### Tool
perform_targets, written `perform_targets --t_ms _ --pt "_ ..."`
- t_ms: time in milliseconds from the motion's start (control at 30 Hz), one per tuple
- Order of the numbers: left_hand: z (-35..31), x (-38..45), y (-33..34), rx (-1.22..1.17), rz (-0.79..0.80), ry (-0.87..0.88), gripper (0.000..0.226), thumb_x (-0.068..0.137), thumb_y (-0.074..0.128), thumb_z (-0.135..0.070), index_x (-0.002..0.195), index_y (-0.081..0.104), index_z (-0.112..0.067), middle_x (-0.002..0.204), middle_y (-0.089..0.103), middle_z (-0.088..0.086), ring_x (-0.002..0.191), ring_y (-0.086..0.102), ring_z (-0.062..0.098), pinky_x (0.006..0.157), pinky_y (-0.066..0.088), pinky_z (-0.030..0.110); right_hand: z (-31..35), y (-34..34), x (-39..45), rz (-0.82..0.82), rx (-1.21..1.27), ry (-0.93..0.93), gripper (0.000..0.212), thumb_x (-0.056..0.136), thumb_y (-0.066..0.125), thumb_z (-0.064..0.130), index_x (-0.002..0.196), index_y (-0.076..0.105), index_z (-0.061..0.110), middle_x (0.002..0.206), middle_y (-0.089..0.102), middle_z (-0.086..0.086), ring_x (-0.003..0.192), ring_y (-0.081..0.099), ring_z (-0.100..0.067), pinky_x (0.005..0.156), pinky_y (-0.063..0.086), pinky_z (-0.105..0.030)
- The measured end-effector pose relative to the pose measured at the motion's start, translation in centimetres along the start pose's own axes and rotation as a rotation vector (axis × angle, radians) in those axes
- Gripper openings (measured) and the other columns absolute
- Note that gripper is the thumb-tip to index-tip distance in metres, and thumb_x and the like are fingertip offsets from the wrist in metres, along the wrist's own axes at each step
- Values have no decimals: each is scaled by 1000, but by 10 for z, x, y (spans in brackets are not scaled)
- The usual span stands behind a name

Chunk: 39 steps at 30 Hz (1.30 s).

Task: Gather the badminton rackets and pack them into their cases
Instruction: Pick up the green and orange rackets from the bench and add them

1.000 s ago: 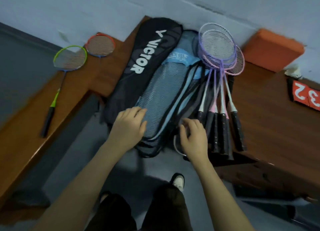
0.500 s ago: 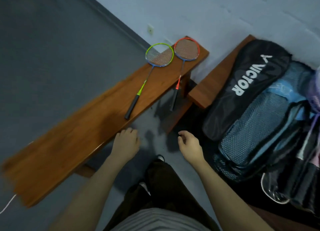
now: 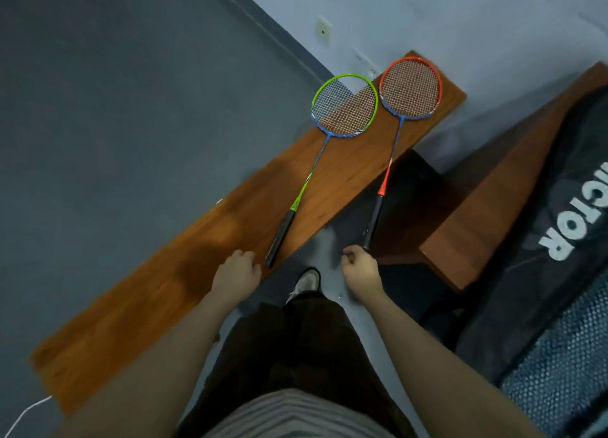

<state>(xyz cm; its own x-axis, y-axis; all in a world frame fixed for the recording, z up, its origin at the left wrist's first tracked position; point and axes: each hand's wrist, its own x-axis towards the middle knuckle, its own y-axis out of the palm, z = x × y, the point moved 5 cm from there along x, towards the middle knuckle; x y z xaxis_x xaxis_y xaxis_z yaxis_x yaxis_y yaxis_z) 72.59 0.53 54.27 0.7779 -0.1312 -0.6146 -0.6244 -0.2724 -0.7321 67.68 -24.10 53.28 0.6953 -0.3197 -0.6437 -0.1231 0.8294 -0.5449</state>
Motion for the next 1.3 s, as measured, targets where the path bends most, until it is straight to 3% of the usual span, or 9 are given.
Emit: perform_targets --t_ms 300,467,633,767,867,1000,1200,1300 --pt "-81 145 -25 -26 -8 261 42 92 48 -31 131 45 -15 122 52 14 110 51 31 91 45 44 24 -36 108 -261 153 58 30 94 46 14 123 52 11 118 49 -11 92 55 -21 82 46 -34" --pt "-99 228 6 73 11 289 55 91 49 -39 139 33 -17 118 52 15 106 52 31 85 46 41 19 -39 178 -430 144 80 39 93 50 15 133 47 13 127 43 -12 117 45 -24 100 38 -34" --pt "-104 269 29 62 -53 298 61 90 51 -42 142 26 -20 108 51 9 80 51 16 66 43 28 6 -44 219 -600 -46 30 49 90 57 21 137 42 17 127 43 -15 115 42 -30 102 36 -44" --pt "-105 280 39 -23 -51 269 65 89 57 -16 144 22 -22 108 50 9 77 55 18 63 45 28 -8 -41 244 -568 -198 106 65 89 59 35 145 27 23 133 36 -20 115 43 -39 98 33 -48" --pt "-102 281 39 -125 -65 327 60 91 51 -13 144 24 -22 99 45 4 67 47 10 56 36 20 -14 -40 258 -513 -212 155 75 88 57 44 147 14 29 133 39 -22 116 44 -39 99 31 -49" --pt "-105 280 27 -241 -127 442 52 92 50 -10 142 34 -17 93 43 -1 63 42 5 52 31 12 -16 -48 272 -489 -68 205 78 88 58 41 147 9 32 128 48 -17 115 49 -34 101 26 -50" --pt "-120 285 1 -310 -233 508 44 92 49 -6 135 42 -7 94 48 5 69 41 3 60 35 8 3 -51 271 -590 -10 44 62 92 55 24 145 24 30 117 58 -6 108 53 -22 91 26 -34" --pt "-123 276 -12 -341 -250 516 45 90 52 -5 134 45 -7 93 46 1 70 42 3 63 36 6 16 -53 260 -683 58 -46 51 91 55 18 140 39 23 116 62 -4 107 57 -20 100 36 -35"
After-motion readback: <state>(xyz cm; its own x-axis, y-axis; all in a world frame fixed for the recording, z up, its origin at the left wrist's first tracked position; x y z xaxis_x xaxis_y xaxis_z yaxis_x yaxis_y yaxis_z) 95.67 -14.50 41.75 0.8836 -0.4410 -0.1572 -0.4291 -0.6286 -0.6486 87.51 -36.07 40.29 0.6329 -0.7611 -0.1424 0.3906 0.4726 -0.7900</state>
